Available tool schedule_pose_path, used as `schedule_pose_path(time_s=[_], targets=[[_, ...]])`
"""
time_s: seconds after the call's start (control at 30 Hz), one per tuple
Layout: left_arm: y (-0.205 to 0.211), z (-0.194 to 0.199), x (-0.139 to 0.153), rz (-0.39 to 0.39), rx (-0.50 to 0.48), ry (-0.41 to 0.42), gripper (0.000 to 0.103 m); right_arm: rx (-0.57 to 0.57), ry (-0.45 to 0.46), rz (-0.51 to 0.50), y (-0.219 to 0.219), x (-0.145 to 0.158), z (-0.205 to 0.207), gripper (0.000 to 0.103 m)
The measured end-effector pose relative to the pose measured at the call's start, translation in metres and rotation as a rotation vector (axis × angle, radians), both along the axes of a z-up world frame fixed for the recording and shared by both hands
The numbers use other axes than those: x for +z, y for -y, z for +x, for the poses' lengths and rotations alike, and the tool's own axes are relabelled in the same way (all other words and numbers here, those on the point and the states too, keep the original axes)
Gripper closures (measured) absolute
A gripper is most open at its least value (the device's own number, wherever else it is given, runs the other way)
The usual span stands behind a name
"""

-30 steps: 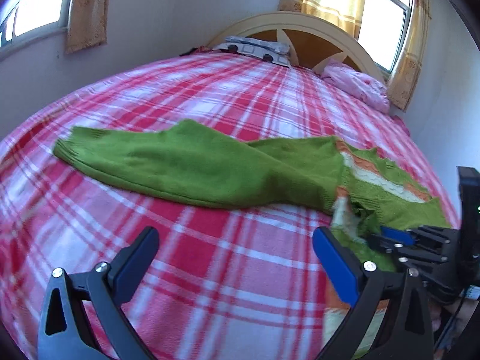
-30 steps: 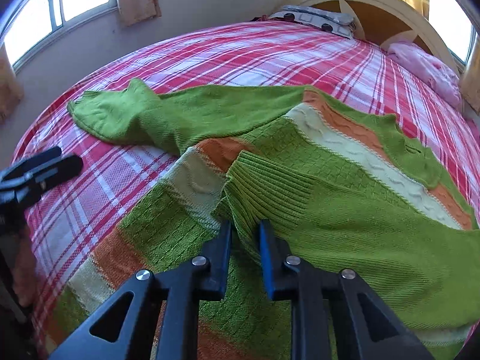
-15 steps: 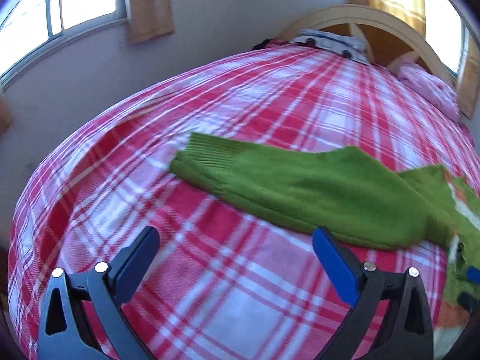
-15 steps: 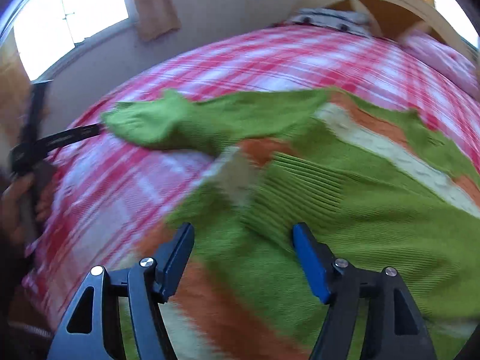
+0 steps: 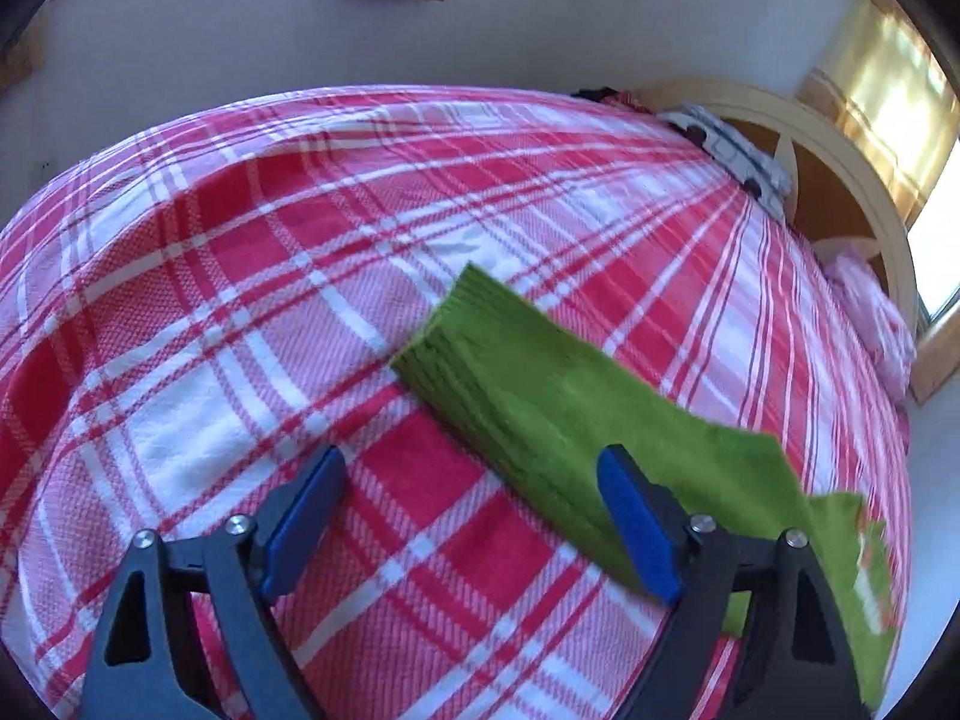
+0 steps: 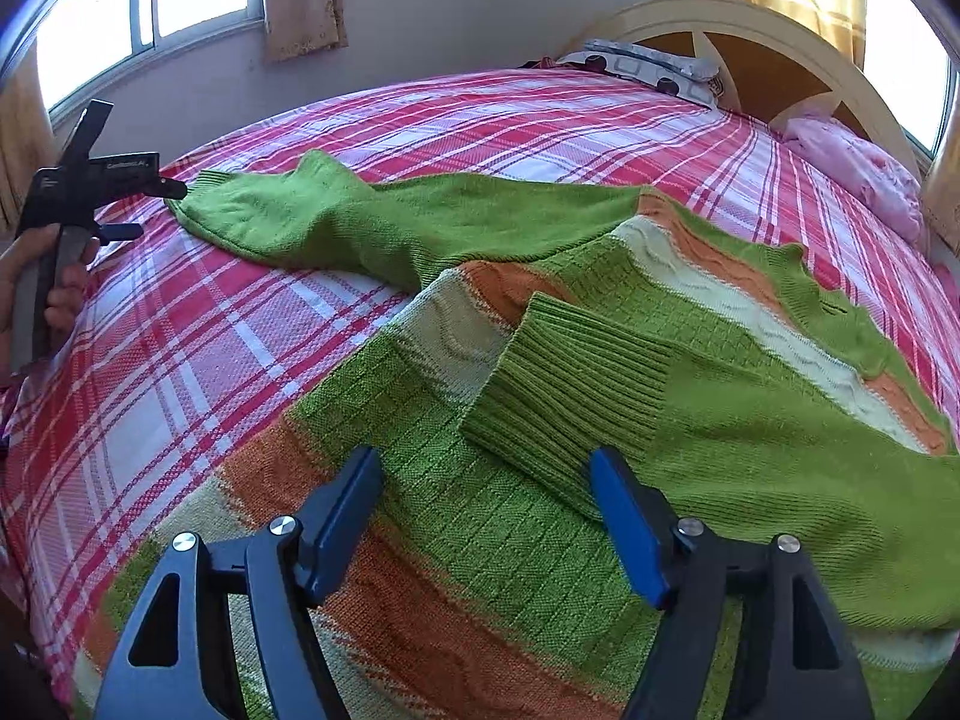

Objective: Fold small clothes
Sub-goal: 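Move the left gripper to the other sleeve cuff and grasp it, then lift the cuff with the left gripper, fold the sleeve across the body, release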

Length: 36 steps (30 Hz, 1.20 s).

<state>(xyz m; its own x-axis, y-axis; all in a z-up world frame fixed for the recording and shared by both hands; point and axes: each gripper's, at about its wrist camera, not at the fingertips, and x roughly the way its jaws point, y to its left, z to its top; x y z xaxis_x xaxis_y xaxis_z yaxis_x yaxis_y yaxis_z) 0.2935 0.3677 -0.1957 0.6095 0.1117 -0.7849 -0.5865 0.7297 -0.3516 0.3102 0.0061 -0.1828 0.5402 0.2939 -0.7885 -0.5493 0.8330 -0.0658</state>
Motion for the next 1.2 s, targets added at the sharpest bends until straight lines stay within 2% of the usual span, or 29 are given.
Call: schedule_pose_path(time_s=[0.17, 0.23, 0.3, 0.33, 0.37, 0.43, 0.53, 0.7, 0.93, 1.2], targets=[[-0.003, 0.012, 0.000, -0.007, 0.014, 0.020, 0.027, -0.005, 0.020, -0.020, -0.003, -0.001, -0.002, 0.027], [-0.004, 0.015, -0.001, -0.004, 0.022, 0.025, 0.028, -0.007, 0.022, -0.018, -0.002, -0.001, -0.003, 0.027], [-0.006, 0.016, -0.002, 0.000, 0.030, 0.042, 0.038, -0.009, 0.024, -0.017, -0.002, -0.001, -0.003, 0.026], [-0.008, 0.015, -0.002, -0.007, 0.042, 0.052, 0.050, -0.009, 0.025, -0.016, -0.002, -0.001, -0.003, 0.026], [-0.012, 0.014, -0.003, -0.020, 0.052, 0.064, 0.056, -0.010, 0.026, -0.015, -0.001, -0.001, -0.003, 0.026], [-0.017, 0.011, -0.007, -0.064, 0.053, 0.080, 0.086, -0.009, 0.025, -0.014, -0.001, -0.001, -0.003, 0.026], [-0.021, 0.007, -0.007, -0.096, 0.046, 0.121, 0.096, -0.009, 0.026, -0.015, -0.001, -0.001, -0.003, 0.026], [-0.022, -0.006, 0.014, -0.095, 0.006, 0.234, 0.097, -0.008, 0.025, -0.014, -0.001, -0.001, -0.003, 0.026], [-0.011, -0.006, 0.050, -0.073, -0.043, 0.316, 0.097, -0.010, 0.024, -0.007, 0.000, -0.001, -0.003, 0.026], [0.008, -0.010, 0.109, -0.104, -0.099, 0.478, 0.098, -0.012, 0.025, -0.003, 0.000, -0.001, -0.002, 0.026]])
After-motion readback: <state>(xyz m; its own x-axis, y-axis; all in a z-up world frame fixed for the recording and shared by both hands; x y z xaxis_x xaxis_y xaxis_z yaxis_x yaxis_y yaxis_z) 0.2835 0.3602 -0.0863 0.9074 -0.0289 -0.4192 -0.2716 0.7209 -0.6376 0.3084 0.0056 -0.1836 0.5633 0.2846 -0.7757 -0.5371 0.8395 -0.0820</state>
